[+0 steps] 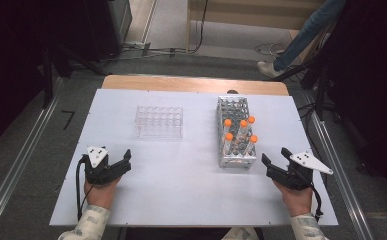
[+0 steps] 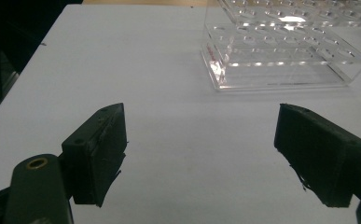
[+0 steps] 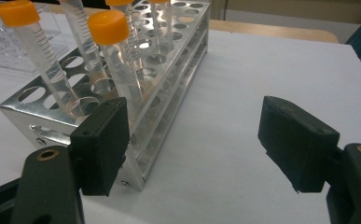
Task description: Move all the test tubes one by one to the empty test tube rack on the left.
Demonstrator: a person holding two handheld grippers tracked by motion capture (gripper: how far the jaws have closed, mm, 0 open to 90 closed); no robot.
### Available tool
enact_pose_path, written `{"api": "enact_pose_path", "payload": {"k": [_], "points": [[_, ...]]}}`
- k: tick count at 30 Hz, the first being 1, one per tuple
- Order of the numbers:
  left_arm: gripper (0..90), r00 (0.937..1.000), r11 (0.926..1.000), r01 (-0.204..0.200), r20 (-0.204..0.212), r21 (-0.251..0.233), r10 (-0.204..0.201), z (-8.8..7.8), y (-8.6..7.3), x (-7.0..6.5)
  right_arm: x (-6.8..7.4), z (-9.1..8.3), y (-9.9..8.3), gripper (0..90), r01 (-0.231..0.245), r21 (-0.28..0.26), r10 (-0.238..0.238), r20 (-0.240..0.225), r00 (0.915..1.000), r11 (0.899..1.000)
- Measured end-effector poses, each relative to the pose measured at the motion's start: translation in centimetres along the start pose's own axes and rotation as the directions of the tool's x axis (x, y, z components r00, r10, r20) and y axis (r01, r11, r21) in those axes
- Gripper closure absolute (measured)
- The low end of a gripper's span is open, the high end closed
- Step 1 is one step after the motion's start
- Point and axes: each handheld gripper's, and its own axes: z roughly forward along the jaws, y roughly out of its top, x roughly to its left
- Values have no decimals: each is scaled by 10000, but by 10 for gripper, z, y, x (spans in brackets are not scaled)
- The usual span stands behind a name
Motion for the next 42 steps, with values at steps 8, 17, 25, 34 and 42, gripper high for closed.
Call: {"api": "enact_pose_path", "payload": {"k": [8,17,25,34,42], "points": [[177,10000,10000,-66,44,42,65,1,0,-1,4,5,2,229,87,1,-87,-73,9999,10000],[178,10000,9999,-85,50,70,84,1,-1,-1,10,12,6,229,243,-19,-244,-238,9994,9997],[178,9999,9999,-94,54,92,94,1,-1,-1,15,18,10,230,338,-46,-339,-352,9988,9994],[178,9999,9999,-92,60,65,91,2,-1,-2,20,24,13,279,504,-69,-507,-550,9972,9987],[178,9999,9999,-110,54,82,109,2,-1,-2,23,31,14,327,634,-45,-636,-658,9958,9980]]}}
